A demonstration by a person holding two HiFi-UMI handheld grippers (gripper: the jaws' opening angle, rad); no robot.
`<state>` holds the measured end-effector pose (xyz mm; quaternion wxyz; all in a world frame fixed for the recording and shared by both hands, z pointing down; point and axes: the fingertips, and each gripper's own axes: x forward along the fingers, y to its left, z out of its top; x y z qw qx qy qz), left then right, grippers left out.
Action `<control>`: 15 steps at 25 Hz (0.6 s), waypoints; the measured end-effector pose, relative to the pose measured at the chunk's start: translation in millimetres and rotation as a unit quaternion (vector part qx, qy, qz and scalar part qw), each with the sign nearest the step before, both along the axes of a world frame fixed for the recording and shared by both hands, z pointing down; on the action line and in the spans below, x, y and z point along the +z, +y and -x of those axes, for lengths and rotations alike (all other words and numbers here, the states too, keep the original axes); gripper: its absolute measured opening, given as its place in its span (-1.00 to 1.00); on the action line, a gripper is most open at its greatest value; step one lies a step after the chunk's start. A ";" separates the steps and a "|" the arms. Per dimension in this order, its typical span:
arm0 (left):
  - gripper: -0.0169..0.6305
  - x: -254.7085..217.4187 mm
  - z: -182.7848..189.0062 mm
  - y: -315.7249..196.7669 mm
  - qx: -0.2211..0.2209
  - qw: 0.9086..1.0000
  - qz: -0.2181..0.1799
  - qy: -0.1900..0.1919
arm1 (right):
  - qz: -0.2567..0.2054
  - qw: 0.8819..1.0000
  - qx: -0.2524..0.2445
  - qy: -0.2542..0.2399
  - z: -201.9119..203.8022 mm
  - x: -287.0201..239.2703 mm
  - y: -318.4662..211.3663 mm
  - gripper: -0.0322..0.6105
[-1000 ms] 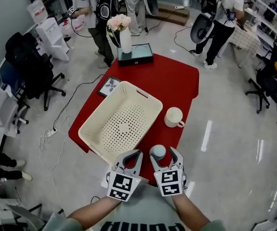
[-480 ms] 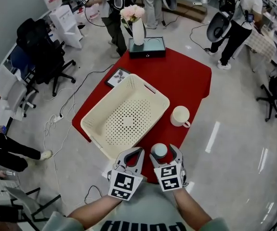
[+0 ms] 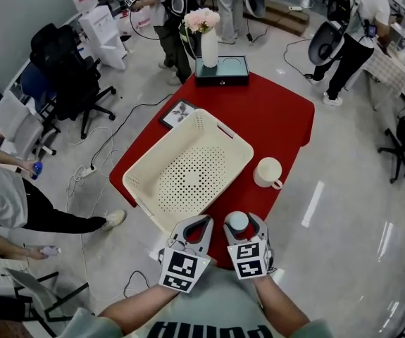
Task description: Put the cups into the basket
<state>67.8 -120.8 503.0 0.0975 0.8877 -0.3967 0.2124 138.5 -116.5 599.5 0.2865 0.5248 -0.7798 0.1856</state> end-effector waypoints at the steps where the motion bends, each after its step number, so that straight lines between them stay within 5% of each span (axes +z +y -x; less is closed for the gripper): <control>1: -0.93 -0.7 -0.4 -0.3 0.002 1.000 -0.001 0.001 | 0.000 1.000 0.003 -0.001 -0.7 -1.2 0.7 0.03; 15: -0.93 -20.7 4.9 -4.0 0.003 1.000 -0.012 0.028 | -0.061 0.998 0.027 -0.017 -11.9 -93.4 5.5 0.03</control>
